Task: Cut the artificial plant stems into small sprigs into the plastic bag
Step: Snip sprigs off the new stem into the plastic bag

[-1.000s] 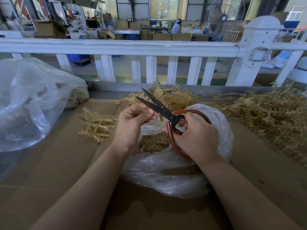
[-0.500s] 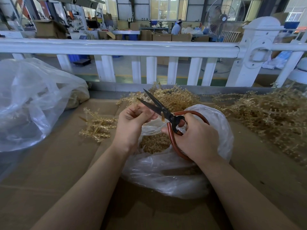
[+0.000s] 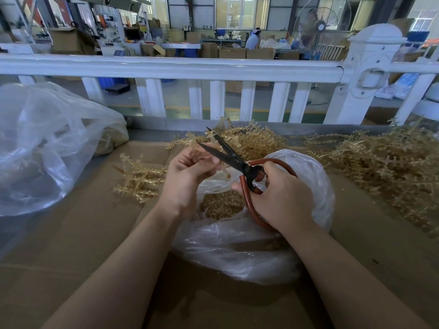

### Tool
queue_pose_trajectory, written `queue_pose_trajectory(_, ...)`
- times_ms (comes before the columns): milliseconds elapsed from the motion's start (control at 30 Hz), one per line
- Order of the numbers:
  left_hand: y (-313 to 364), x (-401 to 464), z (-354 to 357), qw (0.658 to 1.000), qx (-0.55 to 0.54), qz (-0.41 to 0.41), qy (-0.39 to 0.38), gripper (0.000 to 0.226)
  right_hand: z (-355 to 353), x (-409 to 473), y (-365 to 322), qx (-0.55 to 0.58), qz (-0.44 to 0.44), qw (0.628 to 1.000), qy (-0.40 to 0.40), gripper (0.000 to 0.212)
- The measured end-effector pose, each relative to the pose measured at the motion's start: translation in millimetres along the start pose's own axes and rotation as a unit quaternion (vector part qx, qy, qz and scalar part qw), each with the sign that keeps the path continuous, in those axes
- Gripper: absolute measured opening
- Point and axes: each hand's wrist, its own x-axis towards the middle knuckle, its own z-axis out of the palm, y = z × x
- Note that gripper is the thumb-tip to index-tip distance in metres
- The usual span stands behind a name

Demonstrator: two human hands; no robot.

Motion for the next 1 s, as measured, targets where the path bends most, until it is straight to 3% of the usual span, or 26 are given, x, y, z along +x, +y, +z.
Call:
queue_pose_trajectory(167, 0.6, -2.3, 2.6, 0.999, -0.002, -0.029, -0.019, 0.014, -0.9, -0.1, -0.6, -0.012, -0.005, 1.000, 0.013, 0.058)
queue_pose_trajectory(300, 1.8, -2.8, 3.7, 0.999, -0.025, -0.029, -0.031, 0.019, -2.0, 0.0, -3.0, -0.019, -0.010, 0.999, 0.026, 0.052)
queue_pose_trajectory(533, 2.4, -2.4, 4.0, 0.994, -0.063, -0.032, -0.083, 0.022, -2.1, -1.1, -2.8, 0.008, -0.014, 1.000, 0.024, 0.048)
queue_pose_trajectory(733, -2.2, -1.1, 3.2, 0.993, -0.085, -0.061, -0.060, 0.012, -0.7, -1.8, -1.6, 0.023, -0.004, 1.000, 0.013, 0.049)
queue_pose_trajectory(1000, -0.7, -1.5, 5.3, 0.995, -0.060, -0.061, -0.045, 0.021, -0.7, -0.3, -1.5, -0.006, -0.001, 1.000, 0.008, 0.050)
